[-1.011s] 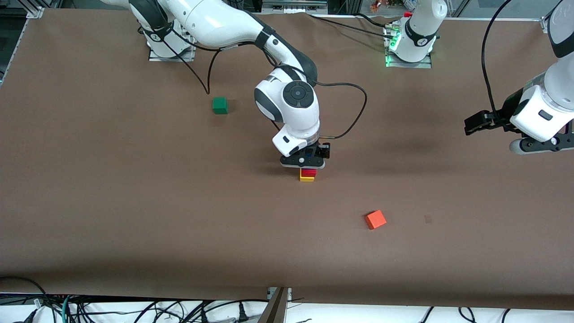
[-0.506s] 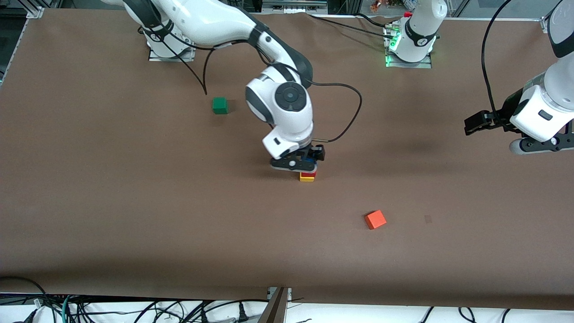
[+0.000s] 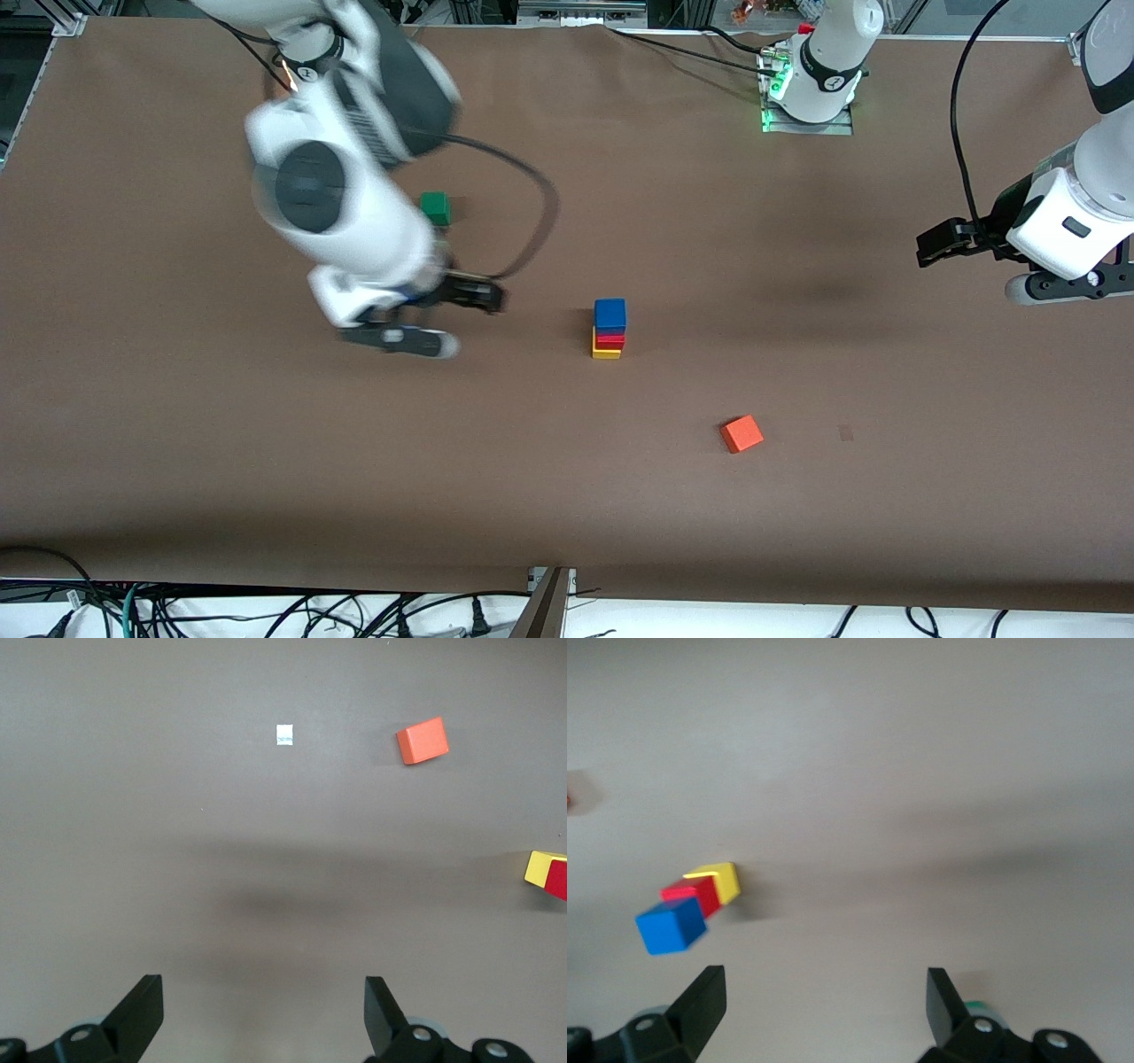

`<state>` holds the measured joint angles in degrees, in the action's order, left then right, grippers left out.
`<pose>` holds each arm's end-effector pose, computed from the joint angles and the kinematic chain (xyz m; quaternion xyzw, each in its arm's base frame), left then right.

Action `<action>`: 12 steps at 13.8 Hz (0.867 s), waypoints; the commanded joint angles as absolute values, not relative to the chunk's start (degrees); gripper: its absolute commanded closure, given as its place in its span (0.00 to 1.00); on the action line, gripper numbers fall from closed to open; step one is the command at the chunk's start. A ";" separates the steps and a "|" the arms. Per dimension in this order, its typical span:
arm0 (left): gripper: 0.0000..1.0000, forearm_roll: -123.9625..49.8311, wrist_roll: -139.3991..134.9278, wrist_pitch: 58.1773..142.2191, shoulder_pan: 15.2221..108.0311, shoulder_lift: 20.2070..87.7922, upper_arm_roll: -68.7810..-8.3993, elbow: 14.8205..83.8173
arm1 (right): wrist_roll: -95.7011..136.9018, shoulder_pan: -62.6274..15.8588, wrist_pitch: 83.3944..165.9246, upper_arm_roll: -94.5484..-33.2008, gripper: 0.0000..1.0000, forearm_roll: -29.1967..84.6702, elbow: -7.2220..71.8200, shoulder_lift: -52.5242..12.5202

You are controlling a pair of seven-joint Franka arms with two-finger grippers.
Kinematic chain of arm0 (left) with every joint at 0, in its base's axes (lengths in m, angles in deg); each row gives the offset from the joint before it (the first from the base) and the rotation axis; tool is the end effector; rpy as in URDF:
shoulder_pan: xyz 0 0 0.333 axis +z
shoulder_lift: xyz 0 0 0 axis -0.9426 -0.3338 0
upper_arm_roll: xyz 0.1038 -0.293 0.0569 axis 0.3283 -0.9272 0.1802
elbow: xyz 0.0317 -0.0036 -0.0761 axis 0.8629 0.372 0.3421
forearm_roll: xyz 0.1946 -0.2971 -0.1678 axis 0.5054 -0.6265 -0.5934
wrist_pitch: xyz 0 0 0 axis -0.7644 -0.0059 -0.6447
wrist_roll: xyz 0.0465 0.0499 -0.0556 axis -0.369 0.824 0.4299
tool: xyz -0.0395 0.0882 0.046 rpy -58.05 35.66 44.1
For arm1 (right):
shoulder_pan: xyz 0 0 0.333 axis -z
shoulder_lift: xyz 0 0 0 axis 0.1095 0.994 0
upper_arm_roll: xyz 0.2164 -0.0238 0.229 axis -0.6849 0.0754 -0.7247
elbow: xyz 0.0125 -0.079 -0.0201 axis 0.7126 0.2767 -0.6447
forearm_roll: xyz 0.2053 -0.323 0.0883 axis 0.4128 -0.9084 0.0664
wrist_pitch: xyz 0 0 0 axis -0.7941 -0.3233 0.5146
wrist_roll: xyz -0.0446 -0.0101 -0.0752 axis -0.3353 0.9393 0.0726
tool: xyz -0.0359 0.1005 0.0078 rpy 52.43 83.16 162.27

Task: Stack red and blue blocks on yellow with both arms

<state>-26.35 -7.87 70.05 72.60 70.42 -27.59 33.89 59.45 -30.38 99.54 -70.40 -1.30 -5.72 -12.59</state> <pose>0.5935 -0.0441 0.5762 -0.9965 -0.0607 0.0552 0.0134 0.6332 0.3097 0.5244 -0.9942 0.0776 0.0473 0.0580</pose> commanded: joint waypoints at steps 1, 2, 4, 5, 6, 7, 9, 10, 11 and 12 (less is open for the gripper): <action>0.00 -27.37 -6.60 70.31 73.05 71.18 -27.74 34.25 | 52.71 -29.66 99.92 -66.88 0.00 -0.84 12.77 -28.22; 0.00 -27.37 -6.60 70.31 72.96 71.10 -27.74 34.25 | 52.35 -29.66 99.92 -66.43 0.00 -1.28 16.73 -31.92; 0.00 -27.37 -6.60 70.31 72.96 71.18 -27.74 34.16 | 49.30 -29.66 99.92 -64.59 0.00 -2.60 22.11 -37.73; 0.00 -27.37 -6.60 70.40 72.96 71.10 -27.74 34.16 | 47.10 -29.66 99.92 -63.71 0.00 -2.69 23.70 -39.32; 0.00 -27.37 -6.60 70.40 72.96 71.18 -27.74 34.16 | 45.34 -29.66 100.09 -62.57 0.00 -2.69 25.37 -40.73; 0.00 -27.37 -6.60 70.31 72.96 71.10 -27.74 34.16 | 43.67 -29.66 100.09 -61.86 0.00 -2.78 26.69 -41.79; 0.00 -27.37 -6.60 70.40 72.96 71.10 -27.74 34.16 | 39.63 -29.23 100.62 -61.32 0.00 -4.26 29.07 -43.72; 0.00 -27.37 -6.68 70.31 72.96 71.18 -27.82 34.16 | 38.56 -27.14 100.45 -62.80 0.00 -5.49 28.90 -43.73; 0.00 -27.46 -6.68 70.31 72.96 71.18 -27.82 34.16 | 37.51 -23.20 100.71 -66.04 0.00 -5.77 28.81 -43.64; 0.00 -27.63 -6.68 70.31 72.96 71.10 -27.82 34.16 | 37.32 -18.90 100.71 -70.60 0.00 -6.03 28.81 -43.73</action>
